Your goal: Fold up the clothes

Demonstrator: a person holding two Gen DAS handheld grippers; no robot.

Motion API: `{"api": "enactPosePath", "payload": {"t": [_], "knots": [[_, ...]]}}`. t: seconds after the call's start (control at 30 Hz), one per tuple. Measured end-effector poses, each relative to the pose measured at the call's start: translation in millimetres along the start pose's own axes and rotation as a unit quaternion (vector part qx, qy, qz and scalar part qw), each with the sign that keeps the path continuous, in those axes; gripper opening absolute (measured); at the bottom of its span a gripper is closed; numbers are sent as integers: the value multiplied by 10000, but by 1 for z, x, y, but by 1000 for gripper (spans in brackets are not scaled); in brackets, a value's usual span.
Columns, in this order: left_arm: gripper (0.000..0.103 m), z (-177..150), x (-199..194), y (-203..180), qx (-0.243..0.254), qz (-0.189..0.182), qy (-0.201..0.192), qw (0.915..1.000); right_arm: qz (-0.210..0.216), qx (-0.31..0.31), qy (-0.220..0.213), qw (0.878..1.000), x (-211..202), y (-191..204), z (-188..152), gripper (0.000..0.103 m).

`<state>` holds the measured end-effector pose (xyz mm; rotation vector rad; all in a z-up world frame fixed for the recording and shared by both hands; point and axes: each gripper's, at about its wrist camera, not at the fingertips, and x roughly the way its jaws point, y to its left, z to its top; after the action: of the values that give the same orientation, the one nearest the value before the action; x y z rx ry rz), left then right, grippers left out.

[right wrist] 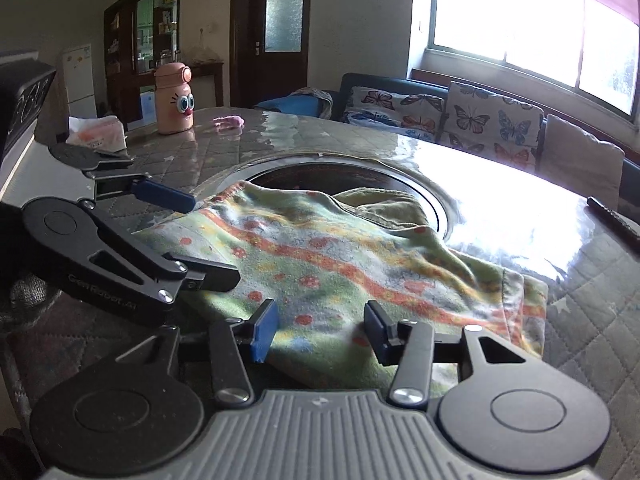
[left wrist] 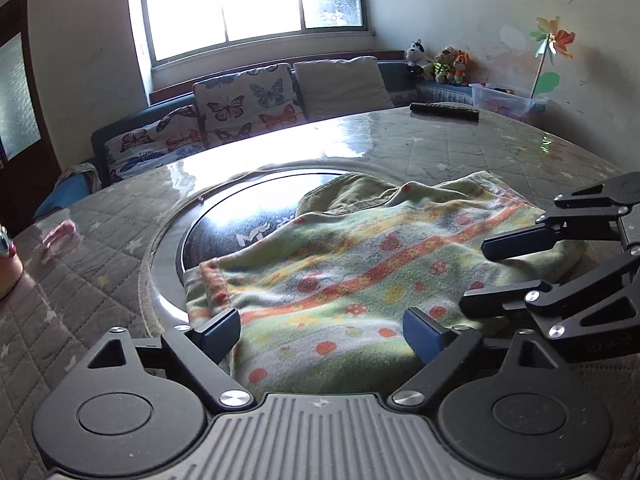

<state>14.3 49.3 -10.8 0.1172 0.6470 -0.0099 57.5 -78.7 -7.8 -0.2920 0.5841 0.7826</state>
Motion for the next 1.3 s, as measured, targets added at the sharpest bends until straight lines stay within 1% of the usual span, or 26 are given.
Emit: {"api": "enactPosePath", "payload": {"t": [0.1, 0.2, 0.27, 0.33, 0.4, 0.47, 0.6, 0.77, 0.87, 0.97, 1.07, 1.2, 1.3], "knots": [[97, -3, -2, 2, -135, 41, 4, 9999, -40, 105, -63, 9999, -5, -2, -1, 53], [100, -6, -4, 3, -221, 84, -4, 9997, -113, 214, -114, 9996, -9, -4, -4, 55], [103, -7, -5, 5, -278, 113, -9, 9995, -168, 320, -145, 9992, -11, -6, -6, 56], [103, -8, -6, 6, -340, 136, -7, 9993, -245, 446, -197, 9985, -13, -9, -7, 56], [103, -10, -6, 7, -419, 138, 11, 9990, -330, 502, -164, 9981, -13, -11, -8, 61], [103, -10, -6, 7, -478, 139, 21, 9988, -500, 473, -131, 9975, -11, -12, -13, 61], [103, -12, -6, 9, -560, 133, 40, 9983, -651, 540, -103, 9964, -14, -16, -18, 62], [103, -13, -6, 11, -681, 104, 78, 9976, -844, 590, -132, 9946, -21, -24, -24, 68], [103, -15, -6, 13, -732, 86, 96, 9972, -940, 668, -184, 9932, -28, -28, -27, 68], [103, -16, -5, 14, -803, 52, 122, 9967, -1124, 716, -186, 9909, -34, -36, -31, 68], [103, -16, -5, 15, -828, 39, 130, 9965, -1237, 948, -124, 9877, -37, -50, -37, 69], [103, -16, -5, 16, -854, 19, 141, 9962, -1453, 1035, -14, 9840, -38, -60, -45, 69], [103, -16, -5, 16, -868, 10, 145, 9961, -1541, 1114, -35, 9817, -45, -66, -48, 70]]}}
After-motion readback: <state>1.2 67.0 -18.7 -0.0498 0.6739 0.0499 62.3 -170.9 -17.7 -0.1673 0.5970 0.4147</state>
